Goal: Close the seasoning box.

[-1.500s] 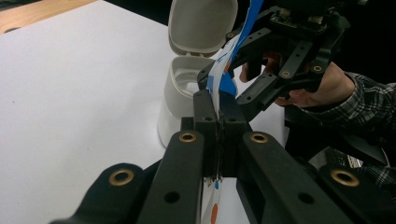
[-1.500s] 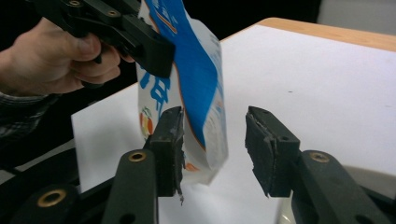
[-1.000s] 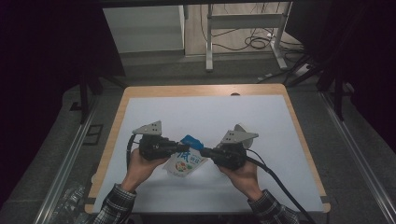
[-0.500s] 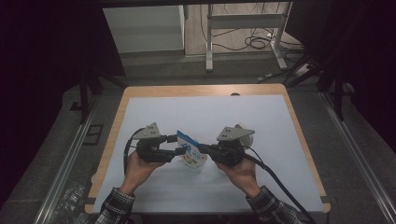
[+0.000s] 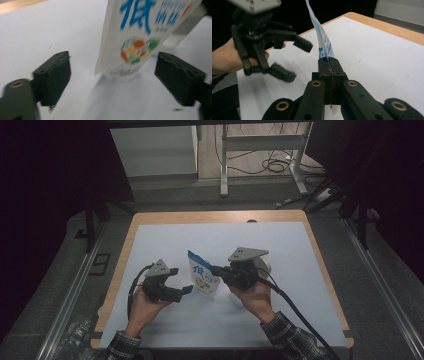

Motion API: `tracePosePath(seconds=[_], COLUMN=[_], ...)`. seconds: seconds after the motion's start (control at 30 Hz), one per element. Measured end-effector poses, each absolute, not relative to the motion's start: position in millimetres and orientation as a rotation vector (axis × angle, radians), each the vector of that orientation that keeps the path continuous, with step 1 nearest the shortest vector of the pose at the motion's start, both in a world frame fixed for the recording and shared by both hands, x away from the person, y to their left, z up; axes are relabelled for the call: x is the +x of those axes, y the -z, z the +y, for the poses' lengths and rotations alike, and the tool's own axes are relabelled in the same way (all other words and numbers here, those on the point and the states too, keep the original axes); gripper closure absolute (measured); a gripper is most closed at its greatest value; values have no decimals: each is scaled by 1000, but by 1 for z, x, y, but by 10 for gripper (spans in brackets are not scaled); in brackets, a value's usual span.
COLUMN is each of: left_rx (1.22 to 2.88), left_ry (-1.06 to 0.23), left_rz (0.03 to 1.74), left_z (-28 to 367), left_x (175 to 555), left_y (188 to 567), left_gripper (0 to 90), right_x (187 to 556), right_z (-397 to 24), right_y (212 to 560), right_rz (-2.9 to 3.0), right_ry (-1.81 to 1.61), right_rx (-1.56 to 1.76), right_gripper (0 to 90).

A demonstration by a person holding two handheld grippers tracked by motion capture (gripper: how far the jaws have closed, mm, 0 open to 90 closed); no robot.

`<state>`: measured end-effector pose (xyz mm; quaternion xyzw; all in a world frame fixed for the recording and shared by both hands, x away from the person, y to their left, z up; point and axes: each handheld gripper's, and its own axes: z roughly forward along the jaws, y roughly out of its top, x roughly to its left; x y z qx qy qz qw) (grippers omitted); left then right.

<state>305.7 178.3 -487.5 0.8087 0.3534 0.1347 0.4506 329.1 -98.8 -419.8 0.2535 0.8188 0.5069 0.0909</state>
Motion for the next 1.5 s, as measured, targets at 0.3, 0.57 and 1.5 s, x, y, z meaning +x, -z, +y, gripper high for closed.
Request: tracePosePath(seconds=[0.3, 0.57, 1.5], left_rx=[2065, 2098, 2149], left_ry=[-345, -351, -383], left_rz=[985, 1053, 1090], left_z=[178, 176, 167], left_x=[301, 295, 293], left_y=[514, 535, 552], left_gripper=[42, 35, 13], right_x=[345, 361, 379], right_z=[-86, -73, -56], right_y=[413, 410, 426], right_rz=[2416, 2413, 2448], right_ry=[-1461, -1436, -1377], right_rx=[766, 781, 779], right_gripper=[898, 898, 856])
